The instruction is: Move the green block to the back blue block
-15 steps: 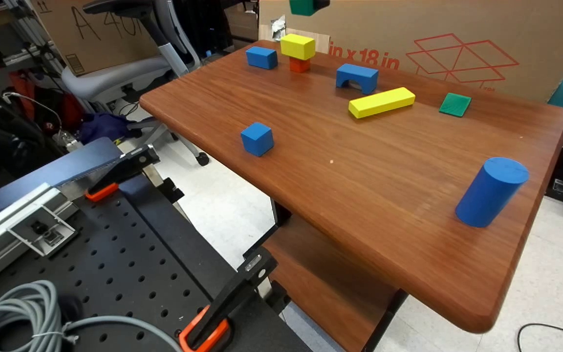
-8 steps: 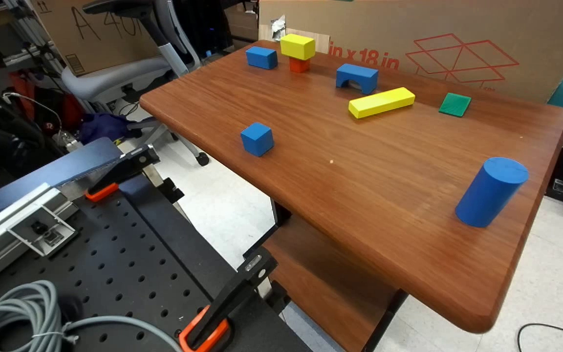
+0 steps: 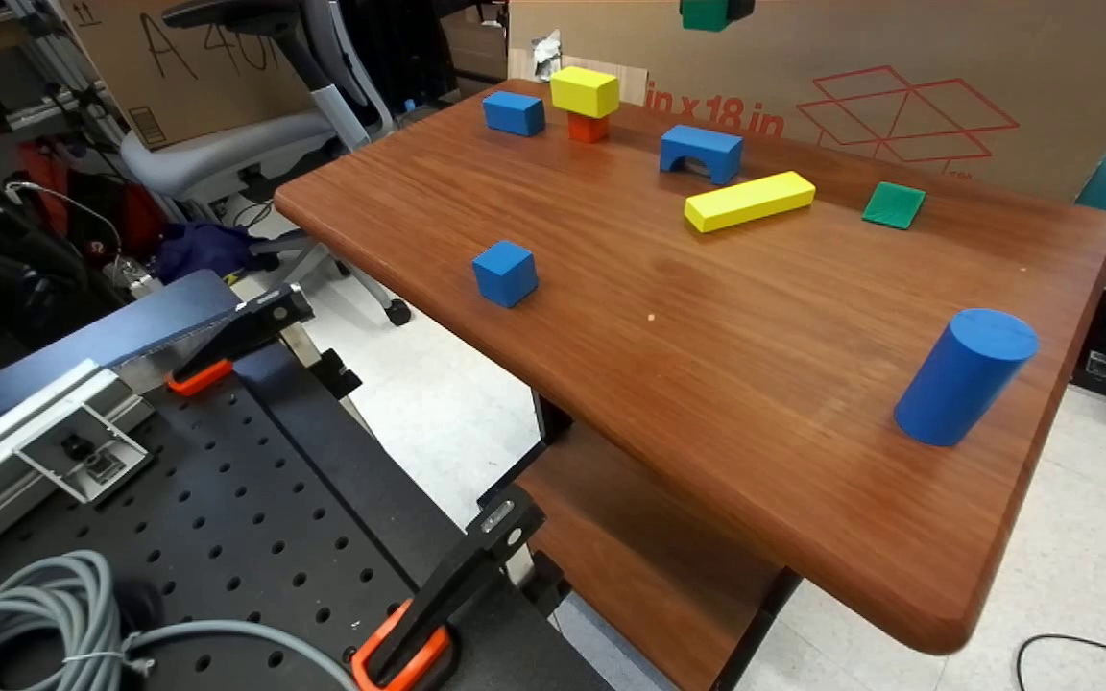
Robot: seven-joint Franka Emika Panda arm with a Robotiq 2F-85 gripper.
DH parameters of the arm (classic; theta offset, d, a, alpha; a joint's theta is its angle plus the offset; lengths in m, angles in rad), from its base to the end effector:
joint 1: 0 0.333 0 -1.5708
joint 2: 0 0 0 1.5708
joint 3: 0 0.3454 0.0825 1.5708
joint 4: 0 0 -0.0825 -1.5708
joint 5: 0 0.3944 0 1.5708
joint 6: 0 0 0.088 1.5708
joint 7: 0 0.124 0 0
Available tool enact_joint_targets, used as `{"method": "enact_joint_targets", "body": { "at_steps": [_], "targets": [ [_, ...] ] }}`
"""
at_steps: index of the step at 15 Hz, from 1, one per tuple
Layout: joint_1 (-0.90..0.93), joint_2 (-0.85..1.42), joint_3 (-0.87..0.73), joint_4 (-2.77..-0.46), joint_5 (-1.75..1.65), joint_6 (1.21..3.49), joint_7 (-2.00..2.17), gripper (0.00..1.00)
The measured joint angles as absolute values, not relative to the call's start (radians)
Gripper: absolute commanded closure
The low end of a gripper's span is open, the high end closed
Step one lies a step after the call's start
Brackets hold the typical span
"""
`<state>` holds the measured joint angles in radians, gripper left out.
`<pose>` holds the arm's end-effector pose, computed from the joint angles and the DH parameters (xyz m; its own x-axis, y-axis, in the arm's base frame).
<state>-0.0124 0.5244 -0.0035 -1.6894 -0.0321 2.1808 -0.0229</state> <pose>0.6932 -0.0124 0.2934 0.9991 0.0258 -0.0339 0.0267 -0.9993 0.0267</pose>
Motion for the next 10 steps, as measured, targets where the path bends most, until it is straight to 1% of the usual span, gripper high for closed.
{"method": "enact_joint_targets", "body": {
  "at_steps": [10],
  "targets": [
    [-0.012,0.649,-0.001,-1.581,-0.032,2.133,-0.046,0.91]
  ]
}}
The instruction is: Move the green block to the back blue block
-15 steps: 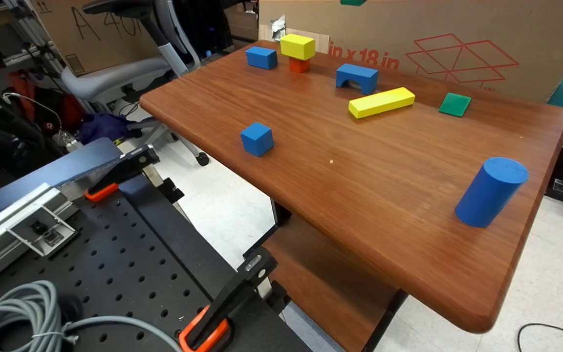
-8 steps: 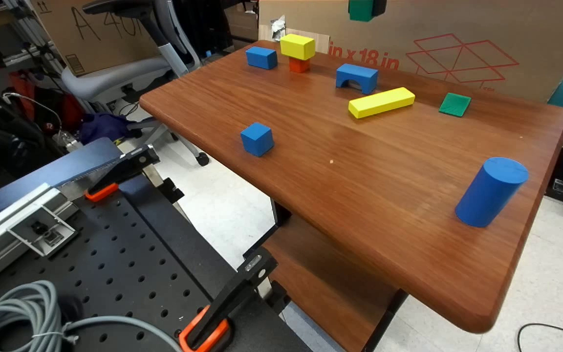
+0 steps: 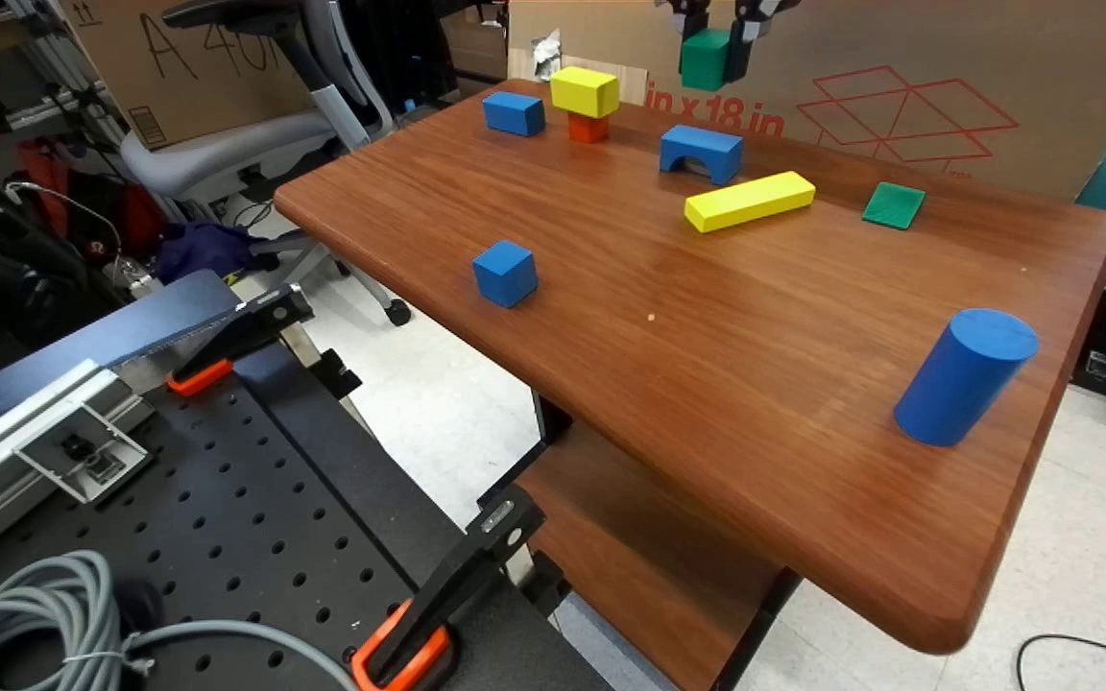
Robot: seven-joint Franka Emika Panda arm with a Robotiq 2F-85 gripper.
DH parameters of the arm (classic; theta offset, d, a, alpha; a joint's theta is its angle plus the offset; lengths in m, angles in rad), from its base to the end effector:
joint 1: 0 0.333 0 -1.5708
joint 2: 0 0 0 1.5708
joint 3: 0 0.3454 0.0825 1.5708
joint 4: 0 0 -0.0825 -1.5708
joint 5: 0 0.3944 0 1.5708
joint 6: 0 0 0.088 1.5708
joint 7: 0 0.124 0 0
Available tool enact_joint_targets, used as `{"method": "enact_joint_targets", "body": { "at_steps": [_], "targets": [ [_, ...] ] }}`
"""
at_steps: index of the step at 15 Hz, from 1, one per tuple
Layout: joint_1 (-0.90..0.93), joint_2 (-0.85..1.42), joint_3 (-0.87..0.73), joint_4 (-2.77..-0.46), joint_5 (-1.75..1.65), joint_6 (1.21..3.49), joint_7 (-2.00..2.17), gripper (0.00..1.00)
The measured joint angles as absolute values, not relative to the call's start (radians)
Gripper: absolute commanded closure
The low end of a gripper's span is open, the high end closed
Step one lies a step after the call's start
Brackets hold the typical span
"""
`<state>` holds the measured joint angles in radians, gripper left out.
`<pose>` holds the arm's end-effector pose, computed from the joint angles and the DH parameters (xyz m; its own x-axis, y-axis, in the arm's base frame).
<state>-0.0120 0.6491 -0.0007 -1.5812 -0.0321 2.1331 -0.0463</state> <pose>0.7122 -0.0108 0.2499 0.9939 0.0508 -0.0984 0.0532 -0.9984 0.0213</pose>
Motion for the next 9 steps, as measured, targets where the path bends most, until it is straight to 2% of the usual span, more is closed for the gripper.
{"method": "enact_joint_targets", "body": {
  "at_steps": [9],
  "targets": [
    [-0.010,0.717,0.001,-1.511,-0.032,2.089,-0.050,0.91]
  ]
}}
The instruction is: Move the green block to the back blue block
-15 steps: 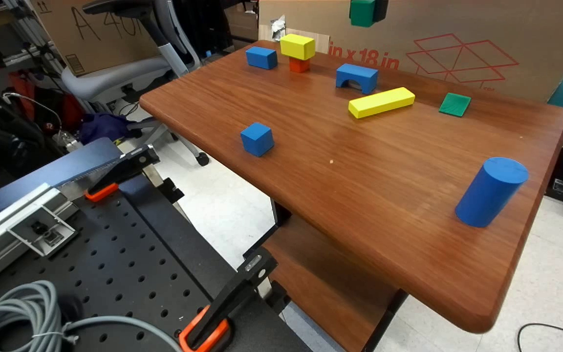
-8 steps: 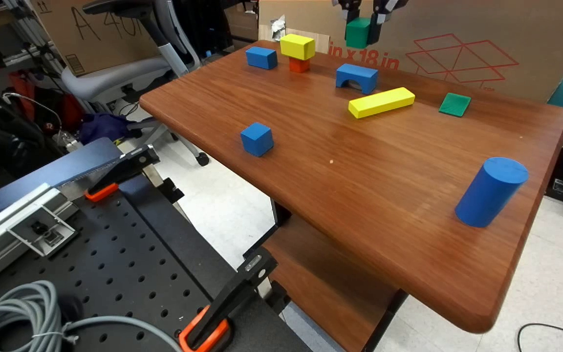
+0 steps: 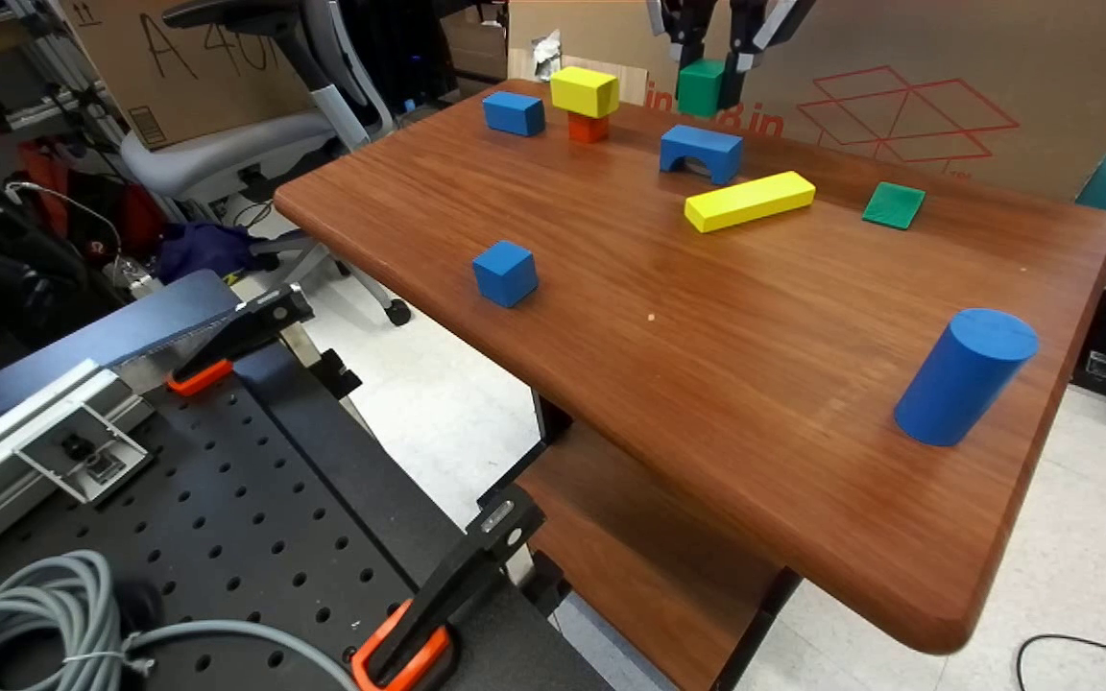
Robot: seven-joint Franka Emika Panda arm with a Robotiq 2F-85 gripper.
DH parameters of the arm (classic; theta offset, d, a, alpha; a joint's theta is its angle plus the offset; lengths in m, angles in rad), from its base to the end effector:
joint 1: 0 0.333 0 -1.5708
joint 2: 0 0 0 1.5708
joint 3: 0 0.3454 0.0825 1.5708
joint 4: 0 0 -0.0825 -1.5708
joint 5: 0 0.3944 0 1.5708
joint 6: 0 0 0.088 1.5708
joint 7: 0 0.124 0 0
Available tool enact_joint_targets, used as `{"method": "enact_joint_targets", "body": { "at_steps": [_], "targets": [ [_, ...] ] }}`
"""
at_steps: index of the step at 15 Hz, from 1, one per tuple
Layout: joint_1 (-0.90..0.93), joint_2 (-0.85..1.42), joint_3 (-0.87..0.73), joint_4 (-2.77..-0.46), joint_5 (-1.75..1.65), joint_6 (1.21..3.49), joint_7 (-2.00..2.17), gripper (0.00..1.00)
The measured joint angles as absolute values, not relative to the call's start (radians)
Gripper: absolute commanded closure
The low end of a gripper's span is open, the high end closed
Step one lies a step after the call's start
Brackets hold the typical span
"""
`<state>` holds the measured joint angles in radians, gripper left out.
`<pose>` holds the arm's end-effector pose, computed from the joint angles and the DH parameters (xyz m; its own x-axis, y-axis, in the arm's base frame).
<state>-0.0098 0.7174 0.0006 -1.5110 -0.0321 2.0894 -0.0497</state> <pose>0.7218 -0.0088 0.2283 0.9886 0.0564 -0.1398 0.0595 -0.9981 0.0181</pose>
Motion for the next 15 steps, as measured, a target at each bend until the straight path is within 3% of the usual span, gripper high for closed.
{"method": "enact_joint_targets", "body": {
  "at_steps": [13,14,15],
  "targets": [
    [-0.008,0.799,0.001,-1.422,-0.034,2.042,-0.050,0.90],
    [-0.007,0.805,0.001,-1.415,-0.034,2.034,-0.050,0.41],
    [-0.006,0.810,0.001,-1.406,-0.034,2.026,-0.050,0.40]
  ]
}}
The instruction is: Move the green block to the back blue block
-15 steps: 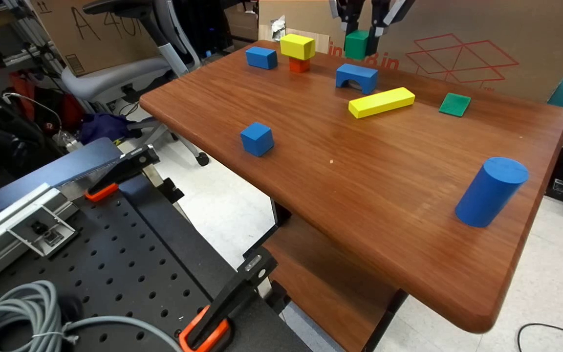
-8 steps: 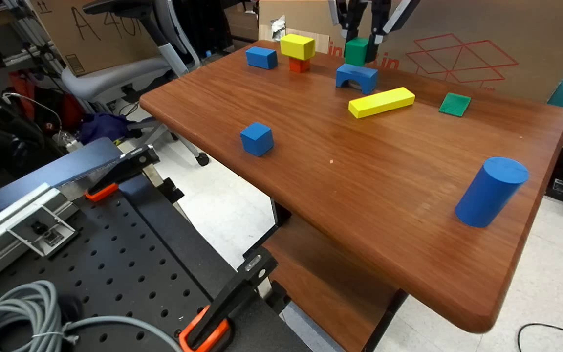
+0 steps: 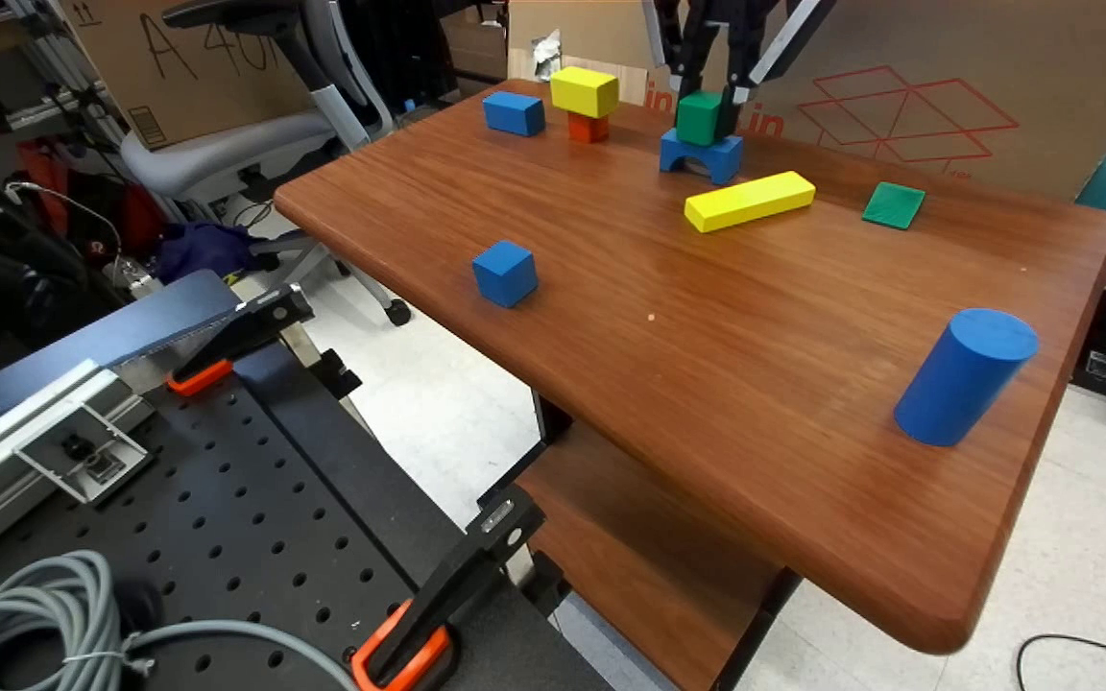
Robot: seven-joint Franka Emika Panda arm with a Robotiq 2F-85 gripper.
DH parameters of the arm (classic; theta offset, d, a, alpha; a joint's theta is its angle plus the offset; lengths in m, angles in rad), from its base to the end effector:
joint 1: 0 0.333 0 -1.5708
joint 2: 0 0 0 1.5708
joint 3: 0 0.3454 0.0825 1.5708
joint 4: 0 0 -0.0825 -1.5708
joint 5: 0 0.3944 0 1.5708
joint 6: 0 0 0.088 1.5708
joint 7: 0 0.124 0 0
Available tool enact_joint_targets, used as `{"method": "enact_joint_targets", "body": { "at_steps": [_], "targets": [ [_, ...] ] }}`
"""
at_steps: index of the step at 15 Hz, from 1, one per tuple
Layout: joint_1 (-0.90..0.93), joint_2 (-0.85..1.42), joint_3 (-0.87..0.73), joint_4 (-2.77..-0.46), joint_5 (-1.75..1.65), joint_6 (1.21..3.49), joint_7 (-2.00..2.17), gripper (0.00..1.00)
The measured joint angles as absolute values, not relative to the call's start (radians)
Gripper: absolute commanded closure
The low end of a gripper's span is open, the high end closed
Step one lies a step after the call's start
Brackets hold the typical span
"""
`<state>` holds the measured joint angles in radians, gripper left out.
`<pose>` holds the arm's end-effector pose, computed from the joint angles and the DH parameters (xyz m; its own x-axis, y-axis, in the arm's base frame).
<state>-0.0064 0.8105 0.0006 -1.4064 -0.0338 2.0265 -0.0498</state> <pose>0.7347 -0.0068 0.2013 0.9799 0.0588 -0.1905 0.0632 -0.9979 0.0171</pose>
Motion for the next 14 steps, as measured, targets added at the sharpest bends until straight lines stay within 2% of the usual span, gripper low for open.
{"method": "enact_joint_targets", "body": {
  "at_steps": [5,6,10,14],
  "targets": [
    [-0.005,0.823,0.001,-1.381,-0.034,2.014,-0.050,0.04],
    [-0.005,0.823,0.001,-1.377,-0.034,2.014,-0.050,0.01],
    [-0.005,0.798,0.003,-1.371,-0.032,2.014,-0.045,0.00],
    [0.000,0.652,0.006,-1.465,-0.019,2.027,0.003,0.00]
  ]
}}
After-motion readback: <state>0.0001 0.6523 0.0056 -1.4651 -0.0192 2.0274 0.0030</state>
